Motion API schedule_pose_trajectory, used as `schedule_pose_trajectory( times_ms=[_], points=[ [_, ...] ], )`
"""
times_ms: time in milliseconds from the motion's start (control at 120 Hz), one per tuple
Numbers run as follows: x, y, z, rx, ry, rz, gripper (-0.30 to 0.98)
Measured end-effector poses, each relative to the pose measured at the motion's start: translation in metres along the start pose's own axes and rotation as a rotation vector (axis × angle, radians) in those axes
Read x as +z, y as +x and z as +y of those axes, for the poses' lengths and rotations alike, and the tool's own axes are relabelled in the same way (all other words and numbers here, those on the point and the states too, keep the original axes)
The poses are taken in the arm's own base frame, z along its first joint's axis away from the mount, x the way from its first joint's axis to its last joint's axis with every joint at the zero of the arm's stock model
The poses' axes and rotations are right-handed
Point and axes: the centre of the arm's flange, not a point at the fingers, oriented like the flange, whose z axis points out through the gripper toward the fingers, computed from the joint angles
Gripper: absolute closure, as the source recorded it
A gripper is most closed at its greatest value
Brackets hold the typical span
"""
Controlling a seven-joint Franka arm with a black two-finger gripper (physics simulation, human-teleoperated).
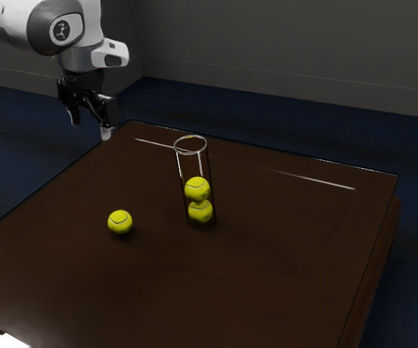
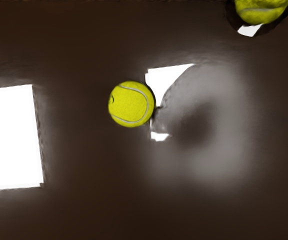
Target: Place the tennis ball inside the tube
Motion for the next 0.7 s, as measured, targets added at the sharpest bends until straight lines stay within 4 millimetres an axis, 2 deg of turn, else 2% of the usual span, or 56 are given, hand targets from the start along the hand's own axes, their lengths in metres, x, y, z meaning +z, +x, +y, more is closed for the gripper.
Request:
schedule_pose_trajectory(
  times_ms=[58, 142, 208, 283, 358, 392, 450, 583, 633, 700],
  points=[
    [0.005, 0.002, -0.01, -0.01, 0.017, 0.01, 0.0],
    [0.039, 0.007, -0.02, -0.015, 0.026, -0.012, 0.0],
    [0.09, 0.012, -0.025, -0.009, 0.018, -0.053, 0.0],
    [0.153, 0.001, -0.044, -0.024, -0.003, -0.099, 0.0],
    [0.191, -0.012, -0.083, -0.08, -0.026, -0.101, 0.0],
    [0.204, -0.026, -0.091, -0.092, -0.039, -0.089, 0.0],
    [0.213, -0.041, -0.101, -0.098, -0.039, -0.047, 0.0],
    [0.198, -0.06, -0.122, -0.113, -0.014, -0.009, 0.0],
    [0.202, -0.058, -0.116, -0.094, -0.007, -0.01, 0.0],
    [0.22, -0.057, -0.091, -0.042, -0.006, -0.018, 0.0]
  ],
)
